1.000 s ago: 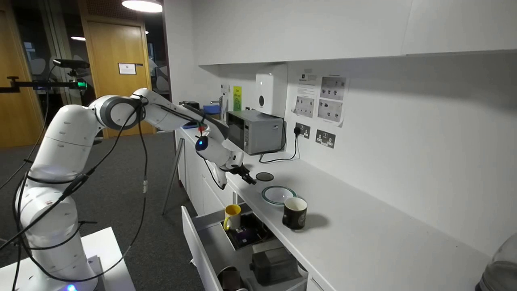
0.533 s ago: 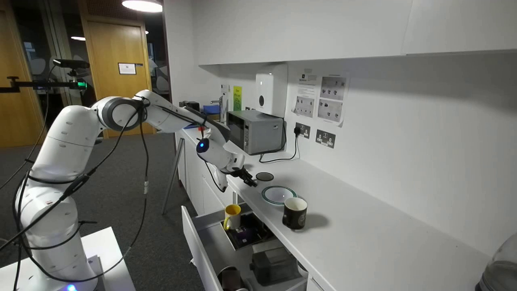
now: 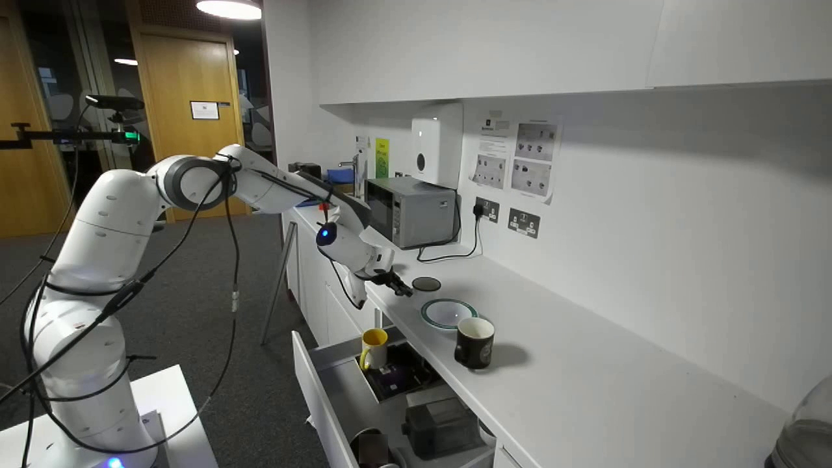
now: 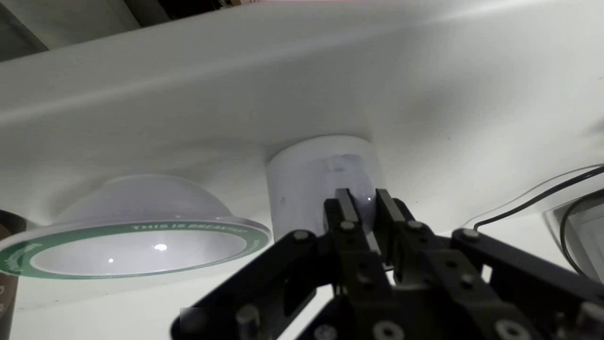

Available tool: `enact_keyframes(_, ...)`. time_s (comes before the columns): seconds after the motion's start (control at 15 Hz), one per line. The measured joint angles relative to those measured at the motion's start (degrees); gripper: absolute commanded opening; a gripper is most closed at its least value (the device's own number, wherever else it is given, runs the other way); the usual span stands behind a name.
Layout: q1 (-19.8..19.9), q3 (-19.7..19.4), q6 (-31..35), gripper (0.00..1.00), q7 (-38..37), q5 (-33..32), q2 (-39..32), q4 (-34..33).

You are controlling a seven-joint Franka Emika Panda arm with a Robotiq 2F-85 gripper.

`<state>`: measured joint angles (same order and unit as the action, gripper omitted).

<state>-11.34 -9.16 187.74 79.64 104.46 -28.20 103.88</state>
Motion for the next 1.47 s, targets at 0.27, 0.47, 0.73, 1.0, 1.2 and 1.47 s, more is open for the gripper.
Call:
enact_keyframes(0.27, 0.0, -0.1, 0.0, 0.04, 0.0, 0.0, 0.0, 0.0)
enact_keyframes(0.47, 0.0, -0.3, 0.0, 0.04, 0.0, 0.0, 0.0, 0.0)
enact_keyframes(0.73, -0.1, -1.3, 0.0, 0.04, 0.0, 0.1, 0.3, 0.0)
enact_keyframes(1.0, -1.0, -3.0, 0.0, 0.04, 0.0, 0.3, 1.1, 0.0)
enact_keyframes(1.2, -1.8, -4.3, 0.0, 0.04, 0.0, 1.1, 2.1, 0.7)
enact_keyframes(1.47, -3.3, -6.0, 0.0, 0.04, 0.1, 2.8, 3.8, 3.2)
